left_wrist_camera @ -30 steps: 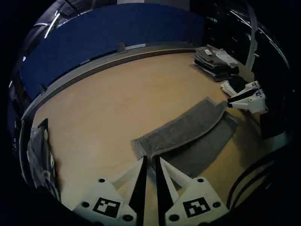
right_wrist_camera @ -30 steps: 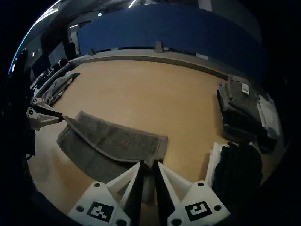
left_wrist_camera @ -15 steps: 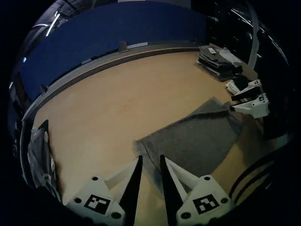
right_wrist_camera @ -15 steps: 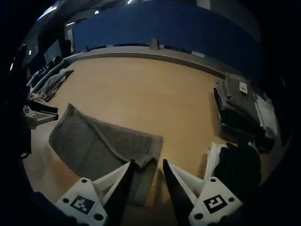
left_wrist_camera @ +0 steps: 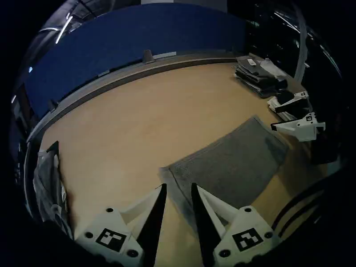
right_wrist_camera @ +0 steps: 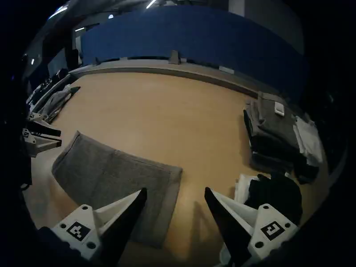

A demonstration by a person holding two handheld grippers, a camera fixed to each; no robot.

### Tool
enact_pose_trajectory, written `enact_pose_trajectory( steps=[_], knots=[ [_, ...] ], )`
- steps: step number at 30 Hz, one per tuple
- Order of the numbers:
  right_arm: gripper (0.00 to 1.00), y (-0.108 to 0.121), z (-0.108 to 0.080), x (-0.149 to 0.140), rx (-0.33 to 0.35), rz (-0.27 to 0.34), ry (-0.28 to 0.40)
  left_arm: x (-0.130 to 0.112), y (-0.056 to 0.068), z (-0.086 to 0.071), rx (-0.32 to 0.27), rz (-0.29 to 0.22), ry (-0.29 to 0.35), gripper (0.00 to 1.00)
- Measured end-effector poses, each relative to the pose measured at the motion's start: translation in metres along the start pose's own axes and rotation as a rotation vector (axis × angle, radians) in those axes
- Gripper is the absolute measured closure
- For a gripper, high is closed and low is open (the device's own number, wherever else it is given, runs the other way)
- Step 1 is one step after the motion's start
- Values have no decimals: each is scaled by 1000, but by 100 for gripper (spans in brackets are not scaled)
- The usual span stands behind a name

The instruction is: Fold towel

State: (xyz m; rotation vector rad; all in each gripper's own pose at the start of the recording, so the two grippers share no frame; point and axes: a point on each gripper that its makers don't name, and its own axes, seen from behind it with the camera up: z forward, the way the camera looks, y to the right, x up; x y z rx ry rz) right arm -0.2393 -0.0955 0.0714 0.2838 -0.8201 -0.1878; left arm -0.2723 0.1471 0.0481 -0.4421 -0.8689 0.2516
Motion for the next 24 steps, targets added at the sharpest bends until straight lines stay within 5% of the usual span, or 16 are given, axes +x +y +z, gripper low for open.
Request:
enact_pose_trajectory(
  steps=[5, 24],
  knots=[
    [0, 0, -5, -2, 7, 0, 1, -1, 4, -5, -20, -10, 1, 37],
    [0, -19, -32, -32, 65, -26, -17, -25, 12, -30, -15, -45, -4, 29]
  ],
)
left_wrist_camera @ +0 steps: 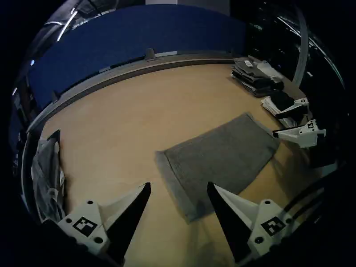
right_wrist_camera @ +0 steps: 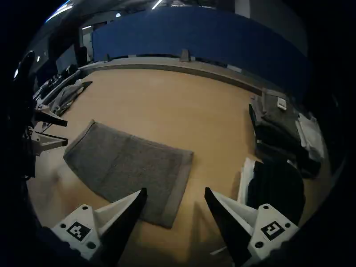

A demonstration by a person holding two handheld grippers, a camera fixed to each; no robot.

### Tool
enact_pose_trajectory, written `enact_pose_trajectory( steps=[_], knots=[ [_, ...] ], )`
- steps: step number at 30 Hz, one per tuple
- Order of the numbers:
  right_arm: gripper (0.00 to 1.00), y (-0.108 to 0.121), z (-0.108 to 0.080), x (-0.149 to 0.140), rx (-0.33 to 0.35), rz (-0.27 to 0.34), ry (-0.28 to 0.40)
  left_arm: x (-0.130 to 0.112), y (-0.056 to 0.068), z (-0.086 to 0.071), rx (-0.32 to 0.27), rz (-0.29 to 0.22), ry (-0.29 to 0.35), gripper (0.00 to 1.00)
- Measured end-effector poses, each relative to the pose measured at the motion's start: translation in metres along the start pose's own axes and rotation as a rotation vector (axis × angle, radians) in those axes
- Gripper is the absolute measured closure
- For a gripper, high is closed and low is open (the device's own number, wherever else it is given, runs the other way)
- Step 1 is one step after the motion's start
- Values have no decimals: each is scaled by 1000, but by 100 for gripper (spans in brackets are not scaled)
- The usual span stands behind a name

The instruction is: Fold towel

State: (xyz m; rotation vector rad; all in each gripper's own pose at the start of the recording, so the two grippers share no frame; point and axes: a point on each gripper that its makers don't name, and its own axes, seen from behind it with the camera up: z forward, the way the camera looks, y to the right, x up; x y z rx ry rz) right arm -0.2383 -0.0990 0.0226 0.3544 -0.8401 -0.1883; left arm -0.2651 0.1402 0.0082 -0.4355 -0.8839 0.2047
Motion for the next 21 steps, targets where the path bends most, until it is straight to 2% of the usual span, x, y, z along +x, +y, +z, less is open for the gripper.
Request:
enact_pose_trajectory(
  steps=[6, 14, 21],
  knots=[
    [0, -4, -8, -14, 9, 6, -11, -15, 3, -12, 3, -22, -4, 27],
    [0, -13, -13, -28, 31, 2, -17, -38, 11, -31, 12, -26, -17, 24],
    [0, -15, -10, -33, 39, -18, -23, -39, 10, -35, 17, -33, -13, 21]
  ],
)
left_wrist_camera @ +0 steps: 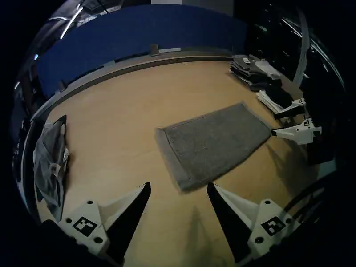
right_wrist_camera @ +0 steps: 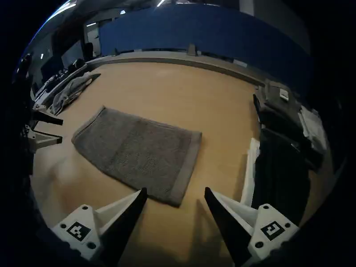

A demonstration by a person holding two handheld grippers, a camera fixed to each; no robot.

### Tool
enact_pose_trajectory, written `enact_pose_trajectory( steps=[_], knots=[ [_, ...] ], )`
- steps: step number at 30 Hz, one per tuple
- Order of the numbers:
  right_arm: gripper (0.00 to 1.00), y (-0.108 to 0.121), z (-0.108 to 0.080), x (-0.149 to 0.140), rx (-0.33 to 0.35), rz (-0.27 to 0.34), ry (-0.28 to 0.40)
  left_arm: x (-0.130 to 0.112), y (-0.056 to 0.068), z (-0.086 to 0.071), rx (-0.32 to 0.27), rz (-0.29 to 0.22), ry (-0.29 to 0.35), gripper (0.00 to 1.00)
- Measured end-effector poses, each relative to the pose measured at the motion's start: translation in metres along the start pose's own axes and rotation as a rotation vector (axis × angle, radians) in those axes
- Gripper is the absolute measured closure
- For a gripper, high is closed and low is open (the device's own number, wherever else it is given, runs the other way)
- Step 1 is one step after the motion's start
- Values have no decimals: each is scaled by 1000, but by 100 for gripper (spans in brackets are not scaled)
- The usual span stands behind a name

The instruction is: Fold towel

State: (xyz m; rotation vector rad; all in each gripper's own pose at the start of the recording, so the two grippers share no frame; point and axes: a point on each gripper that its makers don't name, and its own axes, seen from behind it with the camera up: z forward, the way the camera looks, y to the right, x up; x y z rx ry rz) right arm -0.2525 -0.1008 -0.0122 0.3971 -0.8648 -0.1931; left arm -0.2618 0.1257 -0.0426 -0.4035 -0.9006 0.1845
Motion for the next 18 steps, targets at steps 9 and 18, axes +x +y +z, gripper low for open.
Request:
enact_pose_trajectory(
  steps=[9, 18],
  knots=[
    [3, -1, 2, -3, 20, -13, -11, 7, -8, -5, 18, -5, 15, 17],
    [30, -10, 7, -13, 66, -31, -48, 0, -21, -13, 51, -21, 13, 14]
  ],
)
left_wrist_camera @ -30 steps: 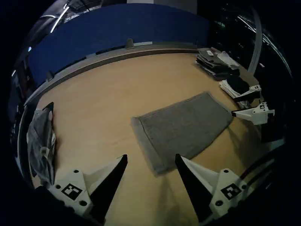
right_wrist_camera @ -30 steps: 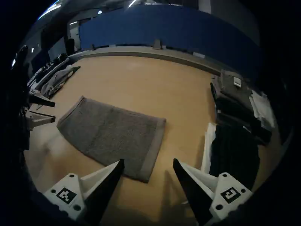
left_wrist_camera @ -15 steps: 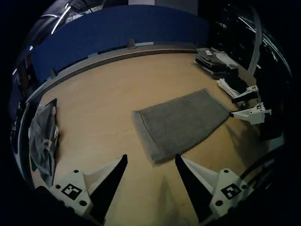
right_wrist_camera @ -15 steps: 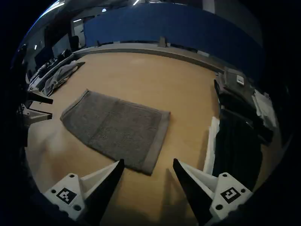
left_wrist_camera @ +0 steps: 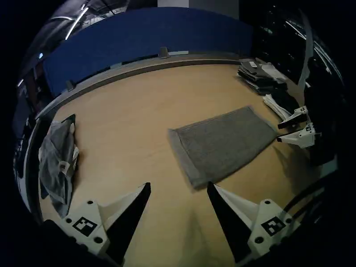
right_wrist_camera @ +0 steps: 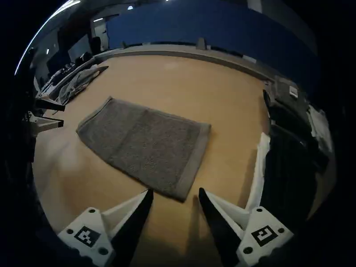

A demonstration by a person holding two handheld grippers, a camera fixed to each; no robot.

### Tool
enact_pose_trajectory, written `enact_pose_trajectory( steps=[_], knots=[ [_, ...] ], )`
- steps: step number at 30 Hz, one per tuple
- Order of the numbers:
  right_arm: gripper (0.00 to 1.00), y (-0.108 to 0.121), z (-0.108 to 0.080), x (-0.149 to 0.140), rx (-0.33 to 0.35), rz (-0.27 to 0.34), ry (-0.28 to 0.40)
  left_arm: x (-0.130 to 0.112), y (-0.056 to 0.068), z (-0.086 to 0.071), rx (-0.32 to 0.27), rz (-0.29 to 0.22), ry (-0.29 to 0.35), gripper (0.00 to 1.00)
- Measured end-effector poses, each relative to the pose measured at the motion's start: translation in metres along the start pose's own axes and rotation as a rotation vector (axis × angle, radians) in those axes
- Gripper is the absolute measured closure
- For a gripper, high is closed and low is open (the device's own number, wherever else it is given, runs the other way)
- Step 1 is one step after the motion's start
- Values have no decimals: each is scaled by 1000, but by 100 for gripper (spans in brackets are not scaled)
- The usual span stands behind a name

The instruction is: Fold towel

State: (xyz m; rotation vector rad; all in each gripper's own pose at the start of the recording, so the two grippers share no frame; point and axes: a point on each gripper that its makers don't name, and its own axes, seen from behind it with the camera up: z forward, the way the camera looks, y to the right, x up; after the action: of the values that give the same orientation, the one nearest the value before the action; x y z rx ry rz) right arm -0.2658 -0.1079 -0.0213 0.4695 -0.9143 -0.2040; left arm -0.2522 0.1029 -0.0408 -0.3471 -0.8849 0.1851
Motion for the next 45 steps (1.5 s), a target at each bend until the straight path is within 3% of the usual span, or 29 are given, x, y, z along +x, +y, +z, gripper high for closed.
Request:
enact_pose_trajectory(
  steps=[6, 16, 22, 38, 45],
  knots=[
    [57, 1, 5, -5, 6, 8, -20, -4, -6, -5, 14, -20, -1, 11],
    [84, 6, 8, -11, 14, 25, -39, -8, -13, -11, 30, -28, 1, 7],
    [95, 7, 10, -14, 22, 28, -46, -8, -15, -11, 34, -33, 2, 6],
    [99, 7, 2, -6, 15, 20, -29, -8, -18, -13, 44, -42, 6, 6],
    [99, 7, -8, 12, 9, 9, 10, -9, -21, -14, 46, -47, 8, 6]
  ],
)
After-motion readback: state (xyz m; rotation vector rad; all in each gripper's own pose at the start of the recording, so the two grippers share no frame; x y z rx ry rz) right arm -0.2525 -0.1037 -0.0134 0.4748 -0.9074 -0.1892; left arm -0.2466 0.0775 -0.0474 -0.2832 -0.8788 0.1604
